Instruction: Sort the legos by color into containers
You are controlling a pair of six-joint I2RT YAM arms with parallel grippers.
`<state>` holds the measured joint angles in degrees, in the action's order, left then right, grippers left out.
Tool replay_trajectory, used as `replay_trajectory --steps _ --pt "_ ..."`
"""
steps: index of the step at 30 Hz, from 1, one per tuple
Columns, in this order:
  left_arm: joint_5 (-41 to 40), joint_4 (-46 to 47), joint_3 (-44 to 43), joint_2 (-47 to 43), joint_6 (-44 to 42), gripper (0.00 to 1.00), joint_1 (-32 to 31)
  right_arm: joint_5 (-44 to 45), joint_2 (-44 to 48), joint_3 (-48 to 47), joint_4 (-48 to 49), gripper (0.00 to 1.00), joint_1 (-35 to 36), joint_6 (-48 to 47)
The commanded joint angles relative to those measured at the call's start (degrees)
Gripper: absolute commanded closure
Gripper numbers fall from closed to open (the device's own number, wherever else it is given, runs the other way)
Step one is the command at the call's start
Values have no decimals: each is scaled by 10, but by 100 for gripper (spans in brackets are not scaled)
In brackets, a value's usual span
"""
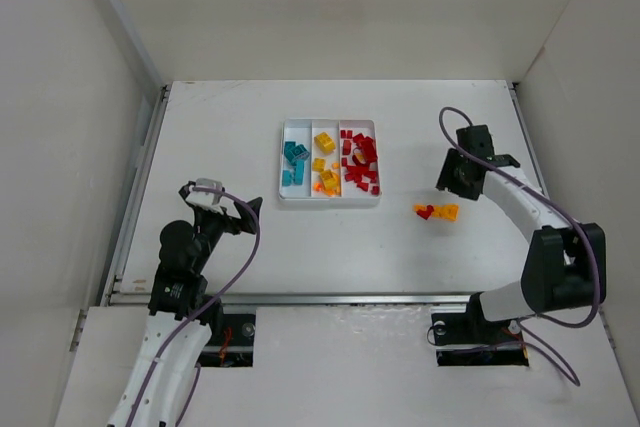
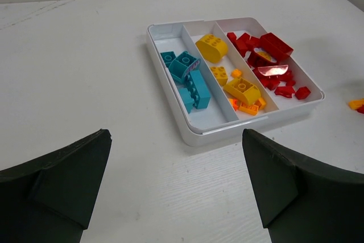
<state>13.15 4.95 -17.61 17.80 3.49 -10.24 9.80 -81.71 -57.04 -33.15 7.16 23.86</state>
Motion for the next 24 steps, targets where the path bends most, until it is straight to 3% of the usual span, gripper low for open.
replay_trajectory --steps 1,3,6,8,17,24 --pt "6 29 6 -12 -1 1 2 -46 0 18 4 45 -24 12" --pt "6 29 6 -12 -1 1 2 -83 -18 25 12 52 -29 12" --pt "6 29 6 -17 -1 1 2 -113 -29 32 25 52 -29 17" --pt "6 29 6 -22 -1 1 2 -126 -29 39 32 45 -29 29" --pt "6 29 6 -22 -1 1 2 -169 -36 109 81 45 -29 52" --pt "6 29 6 -17 -1 1 2 -167 -37 109 93 43 -29 52"
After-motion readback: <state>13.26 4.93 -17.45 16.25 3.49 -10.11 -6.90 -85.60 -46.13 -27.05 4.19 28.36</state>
